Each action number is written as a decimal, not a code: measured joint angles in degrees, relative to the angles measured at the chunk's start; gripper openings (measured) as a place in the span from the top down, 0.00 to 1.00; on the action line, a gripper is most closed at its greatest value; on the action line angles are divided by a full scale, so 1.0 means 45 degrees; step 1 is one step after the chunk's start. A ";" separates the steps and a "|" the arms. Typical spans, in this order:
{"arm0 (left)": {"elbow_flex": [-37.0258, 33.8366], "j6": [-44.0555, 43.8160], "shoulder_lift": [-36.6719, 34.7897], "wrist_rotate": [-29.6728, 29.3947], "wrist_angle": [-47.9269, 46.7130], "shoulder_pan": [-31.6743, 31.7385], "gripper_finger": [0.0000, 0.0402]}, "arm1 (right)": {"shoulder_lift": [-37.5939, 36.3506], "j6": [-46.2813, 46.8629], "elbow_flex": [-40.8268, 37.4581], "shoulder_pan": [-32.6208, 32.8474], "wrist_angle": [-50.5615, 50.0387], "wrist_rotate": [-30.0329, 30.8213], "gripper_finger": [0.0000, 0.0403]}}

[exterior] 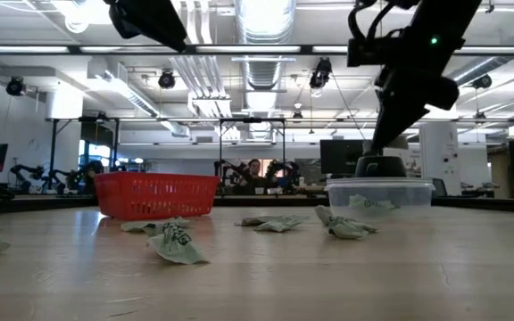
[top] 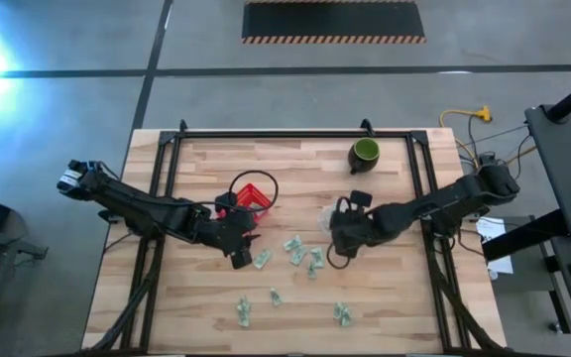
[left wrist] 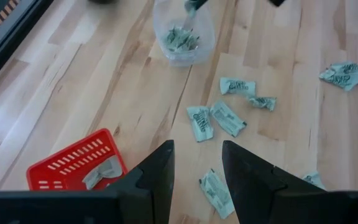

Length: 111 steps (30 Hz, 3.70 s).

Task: Pick and place items into bin
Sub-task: Put the stevia packet into the transparent bin, then put the stevia packet into the red bin

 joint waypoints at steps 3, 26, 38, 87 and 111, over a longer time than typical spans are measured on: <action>-0.0005 0.0037 0.0000 -0.0005 0.0187 0.0000 0.71 | -0.0010 -0.0182 -0.0120 -0.0397 -0.0006 -0.0054 0.93; -0.0162 -0.0006 0.0254 0.0433 0.0213 -0.0010 0.71 | -0.0500 -0.0513 -0.0228 -0.0673 0.0107 -0.1296 0.67; -0.0141 -0.1411 0.2428 0.2748 0.0120 0.0015 0.71 | -0.2620 0.2102 -0.0337 0.2390 0.0084 -0.1463 0.71; 0.0466 -0.7274 0.4493 0.4419 0.1145 0.0539 0.58 | -0.2414 0.7491 -0.1005 0.7559 0.0502 -0.0617 0.83; 0.1925 -0.7445 0.6769 0.3658 -0.1521 0.0727 0.45 | -0.2410 0.7538 -0.1005 0.7559 0.0424 -0.0214 0.84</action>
